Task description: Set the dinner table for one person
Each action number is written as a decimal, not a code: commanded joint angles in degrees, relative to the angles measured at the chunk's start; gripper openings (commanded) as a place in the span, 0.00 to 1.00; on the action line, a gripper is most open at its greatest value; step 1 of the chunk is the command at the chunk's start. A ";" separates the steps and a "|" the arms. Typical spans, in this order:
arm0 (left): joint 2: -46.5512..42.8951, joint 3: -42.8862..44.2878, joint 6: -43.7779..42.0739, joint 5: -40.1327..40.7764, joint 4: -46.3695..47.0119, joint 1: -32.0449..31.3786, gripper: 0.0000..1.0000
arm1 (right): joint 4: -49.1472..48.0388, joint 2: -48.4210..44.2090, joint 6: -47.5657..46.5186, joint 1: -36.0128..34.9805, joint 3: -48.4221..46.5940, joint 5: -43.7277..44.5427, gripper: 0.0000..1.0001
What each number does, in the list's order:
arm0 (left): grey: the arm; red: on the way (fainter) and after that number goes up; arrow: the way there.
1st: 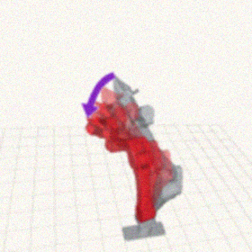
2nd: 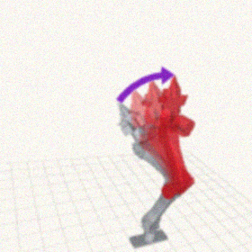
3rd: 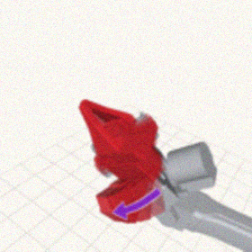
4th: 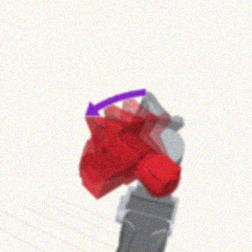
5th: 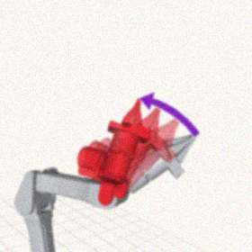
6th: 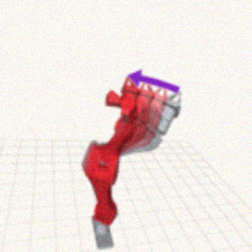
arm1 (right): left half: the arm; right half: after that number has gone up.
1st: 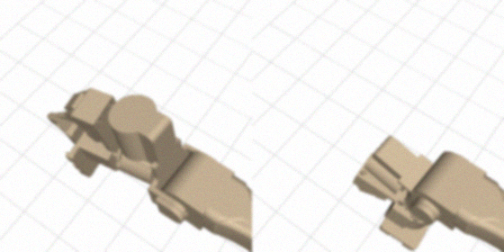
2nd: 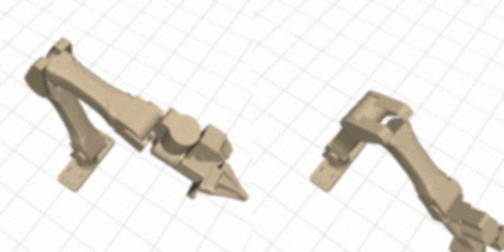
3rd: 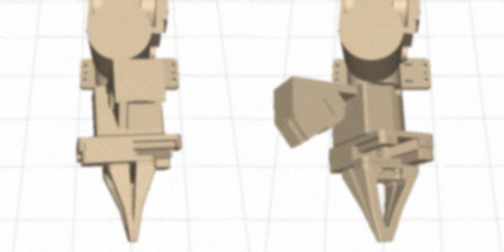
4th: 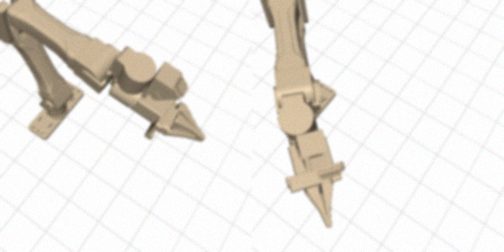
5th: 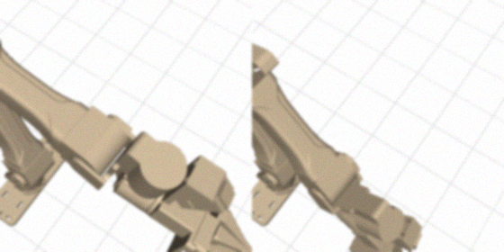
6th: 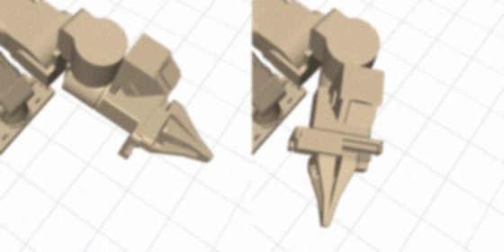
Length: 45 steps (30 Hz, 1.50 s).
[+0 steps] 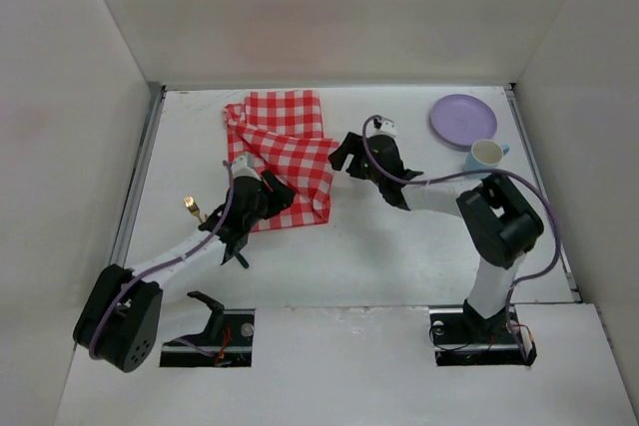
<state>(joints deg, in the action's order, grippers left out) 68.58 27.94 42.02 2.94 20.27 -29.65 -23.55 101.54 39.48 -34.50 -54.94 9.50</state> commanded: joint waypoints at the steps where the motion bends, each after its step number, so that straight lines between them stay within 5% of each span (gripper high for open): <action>1: -5.10 -4.90 6.13 4.78 -4.35 4.10 0.50 | 0.17 5.06 5.15 1.76 -6.04 -5.00 0.86; 10: -16.36 -11.51 9.49 9.54 -19.03 14.57 0.51 | 2.28 14.47 11.40 3.96 -15.54 -7.91 0.72; 20: -12.16 -13.18 10.45 9.54 -18.08 15.89 0.51 | 2.90 19.40 12.90 4.84 -21.26 -9.23 0.61; 26: -6.62 -12.30 10.10 8.31 -14.04 15.90 0.37 | 3.07 19.06 14.22 4.75 -21.27 -9.41 0.26; 32: -0.82 -12.56 10.10 6.20 -10.43 16.25 0.15 | -0.61 7.21 12.73 6.15 -11.09 -3.97 0.15; 45: 0.51 -11.68 10.01 6.02 -10.95 15.72 0.09 | 2.63 -29.81 11.67 13.45 25.58 12.22 0.16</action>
<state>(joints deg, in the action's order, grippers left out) 67.90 17.30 52.45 11.00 15.86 -13.76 -22.72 73.03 51.42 -20.23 -32.75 18.06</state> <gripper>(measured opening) 0.097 0.154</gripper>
